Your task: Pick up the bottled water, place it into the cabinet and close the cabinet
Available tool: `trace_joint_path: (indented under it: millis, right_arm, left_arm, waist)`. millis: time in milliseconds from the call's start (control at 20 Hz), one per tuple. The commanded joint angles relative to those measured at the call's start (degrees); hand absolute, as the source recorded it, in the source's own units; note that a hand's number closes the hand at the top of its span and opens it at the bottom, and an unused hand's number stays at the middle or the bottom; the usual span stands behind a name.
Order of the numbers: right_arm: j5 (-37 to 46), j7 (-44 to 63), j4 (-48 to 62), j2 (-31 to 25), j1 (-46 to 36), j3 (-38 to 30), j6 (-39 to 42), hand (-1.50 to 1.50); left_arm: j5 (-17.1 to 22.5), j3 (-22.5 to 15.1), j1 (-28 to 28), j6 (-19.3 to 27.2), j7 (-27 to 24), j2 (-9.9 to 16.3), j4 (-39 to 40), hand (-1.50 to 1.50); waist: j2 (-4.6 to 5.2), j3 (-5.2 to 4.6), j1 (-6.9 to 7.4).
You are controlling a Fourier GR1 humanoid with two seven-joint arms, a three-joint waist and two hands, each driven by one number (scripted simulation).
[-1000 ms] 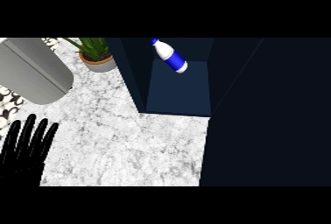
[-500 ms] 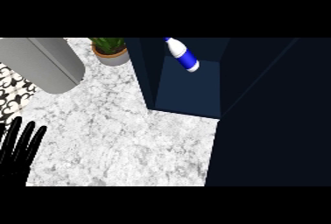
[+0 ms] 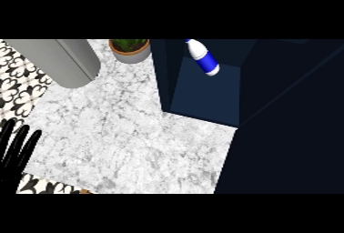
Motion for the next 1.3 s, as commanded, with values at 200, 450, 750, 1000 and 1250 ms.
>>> trace_joint_path:
  millis: [200,450,750,1000,1250]
  right_arm:
    - [2.79,6.88,-1.53,-4.24,-11.83,5.99,6.32,1.5]
    - [1.29,9.4,0.38,-2.67,-16.32,6.65,5.06,1.5]
    - [0.57,12.65,1.09,-2.15,-21.71,6.69,5.36,1.5]
    - [-1.49,13.77,2.43,-0.65,-23.76,5.33,4.71,1.5]
    - [-4.52,14.31,4.16,0.92,-22.59,6.37,4.63,1.5]
  left_arm:
    - [0.94,1.04,-0.88,-1.76,1.08,1.68,0.35,-1.5]
    - [1.21,0.79,-0.54,-2.67,1.19,1.69,0.8,-1.5]
    - [1.9,2.26,-1.42,-3.19,1.49,2.59,1.76,-1.5]
    - [2.41,2.72,-1.28,-3.99,1.48,2.8,2.36,-1.5]
    - [2.93,3.35,-1.4,-4.24,1.56,3.02,2.83,-1.5]
  waist:
    - [0.31,-0.26,3.1]
    - [0.25,-0.36,2.92]
    - [0.23,-0.43,2.15]
    - [0.88,-0.52,2.64]
    - [1.45,-0.33,2.21]
